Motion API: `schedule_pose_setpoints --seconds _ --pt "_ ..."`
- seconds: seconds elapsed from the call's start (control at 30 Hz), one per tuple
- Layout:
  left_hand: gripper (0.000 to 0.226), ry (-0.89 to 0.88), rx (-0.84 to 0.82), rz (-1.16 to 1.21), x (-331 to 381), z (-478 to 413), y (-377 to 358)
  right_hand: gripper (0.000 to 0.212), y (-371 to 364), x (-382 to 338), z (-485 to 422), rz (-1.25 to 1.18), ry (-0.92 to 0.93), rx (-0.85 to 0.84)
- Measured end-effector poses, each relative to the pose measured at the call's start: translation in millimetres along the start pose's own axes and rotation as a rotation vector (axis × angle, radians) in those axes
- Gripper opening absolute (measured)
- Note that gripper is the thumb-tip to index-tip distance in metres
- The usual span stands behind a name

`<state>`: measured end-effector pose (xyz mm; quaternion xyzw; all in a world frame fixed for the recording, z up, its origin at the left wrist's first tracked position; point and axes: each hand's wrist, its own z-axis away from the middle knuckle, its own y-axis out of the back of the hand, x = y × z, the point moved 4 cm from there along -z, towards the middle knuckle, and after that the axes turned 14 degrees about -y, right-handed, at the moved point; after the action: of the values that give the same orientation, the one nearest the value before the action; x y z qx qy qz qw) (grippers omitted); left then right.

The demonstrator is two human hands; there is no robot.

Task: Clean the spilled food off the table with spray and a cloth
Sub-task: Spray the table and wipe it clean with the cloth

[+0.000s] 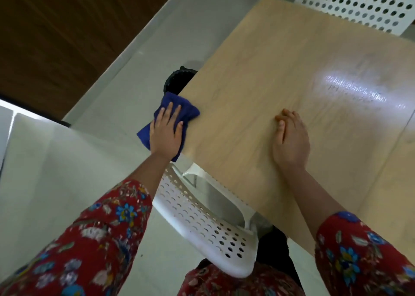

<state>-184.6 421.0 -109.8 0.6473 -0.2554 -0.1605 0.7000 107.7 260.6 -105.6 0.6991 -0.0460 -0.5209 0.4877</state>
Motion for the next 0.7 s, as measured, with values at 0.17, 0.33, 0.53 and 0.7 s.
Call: schedule_pose_setpoints --seconds 0.17,0.33,0.53,0.7 --pt "0.054 0.056 -0.034 -0.017 46 23 -6 0.04 4 0 0 -0.142 -0.076 -0.001" --pt "0.058 -0.319 -0.091 0.021 194 72 -28 0.028 28 7 -5 -0.784 -0.29 -0.282" --pt "0.058 -0.705 -0.115 -0.01 212 103 -34 0.023 104 67 37 -0.687 -0.381 -0.349" --pt "0.062 -0.332 -0.094 -0.017 242 85 -40 0.029 159 132 89 -0.602 -0.466 -0.128"
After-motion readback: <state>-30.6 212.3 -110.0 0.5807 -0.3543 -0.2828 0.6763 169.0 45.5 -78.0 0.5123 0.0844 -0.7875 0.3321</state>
